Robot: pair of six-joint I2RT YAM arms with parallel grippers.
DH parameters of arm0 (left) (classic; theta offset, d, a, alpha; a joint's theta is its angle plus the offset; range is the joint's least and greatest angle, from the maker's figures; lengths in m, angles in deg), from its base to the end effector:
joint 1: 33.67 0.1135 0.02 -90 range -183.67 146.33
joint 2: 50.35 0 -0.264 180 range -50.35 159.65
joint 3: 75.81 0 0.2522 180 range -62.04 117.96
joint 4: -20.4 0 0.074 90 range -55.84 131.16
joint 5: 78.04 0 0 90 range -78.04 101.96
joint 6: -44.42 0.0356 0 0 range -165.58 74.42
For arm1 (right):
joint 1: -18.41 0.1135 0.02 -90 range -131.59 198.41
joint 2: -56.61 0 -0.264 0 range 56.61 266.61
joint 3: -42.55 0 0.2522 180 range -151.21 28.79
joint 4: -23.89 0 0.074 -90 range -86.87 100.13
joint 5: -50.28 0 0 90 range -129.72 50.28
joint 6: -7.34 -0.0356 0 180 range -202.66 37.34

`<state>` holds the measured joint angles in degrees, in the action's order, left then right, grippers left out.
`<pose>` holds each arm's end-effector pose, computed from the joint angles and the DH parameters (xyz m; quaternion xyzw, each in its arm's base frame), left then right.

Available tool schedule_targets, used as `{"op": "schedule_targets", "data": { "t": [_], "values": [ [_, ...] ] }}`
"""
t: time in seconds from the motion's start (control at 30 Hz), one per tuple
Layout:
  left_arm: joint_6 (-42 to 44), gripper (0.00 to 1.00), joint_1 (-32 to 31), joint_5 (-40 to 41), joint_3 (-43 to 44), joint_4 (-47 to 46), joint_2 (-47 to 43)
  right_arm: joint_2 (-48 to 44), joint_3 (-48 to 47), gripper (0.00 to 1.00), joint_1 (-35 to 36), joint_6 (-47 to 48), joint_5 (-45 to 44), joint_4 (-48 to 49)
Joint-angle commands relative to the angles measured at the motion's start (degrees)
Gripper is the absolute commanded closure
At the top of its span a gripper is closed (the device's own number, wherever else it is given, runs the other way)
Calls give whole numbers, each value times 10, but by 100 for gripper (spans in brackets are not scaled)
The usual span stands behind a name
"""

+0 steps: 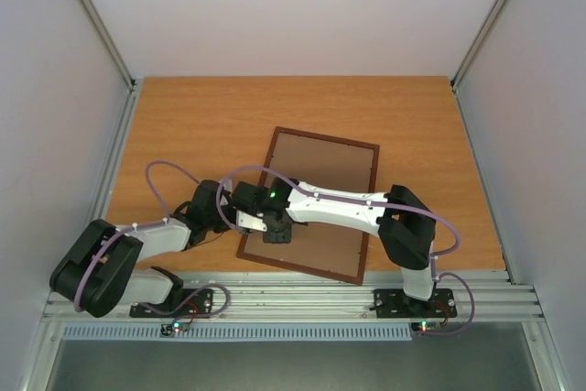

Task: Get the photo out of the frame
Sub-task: Release the photo frame item from the photo frame.

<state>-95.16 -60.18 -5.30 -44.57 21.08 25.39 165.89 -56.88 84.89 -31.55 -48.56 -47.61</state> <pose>0.1841 -0.1036 0.1160 -0.1267 0.9070 -0.3415 0.2113 0.1535 0.3390 0.2116 -0.8473 0.5201 -0.0661 0.0848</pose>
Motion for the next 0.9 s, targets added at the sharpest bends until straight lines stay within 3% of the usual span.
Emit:
{"op": "schedule_targets", "data": {
  "t": [0.0, 0.67, 0.87],
  "values": [
    [-12, 87, -24, -51, -22, 18, -12, 15, -69, 99, 6, -40, -6, 125],
    [-17, 88, -28, -35, -36, 28, -38, 54, -190, 99, 6, -54, -13, 78],
    [-3, 86, -28, -11, -20, 83, -70, 38, -167, 99, 6, -53, -27, 65]
  ]
}}
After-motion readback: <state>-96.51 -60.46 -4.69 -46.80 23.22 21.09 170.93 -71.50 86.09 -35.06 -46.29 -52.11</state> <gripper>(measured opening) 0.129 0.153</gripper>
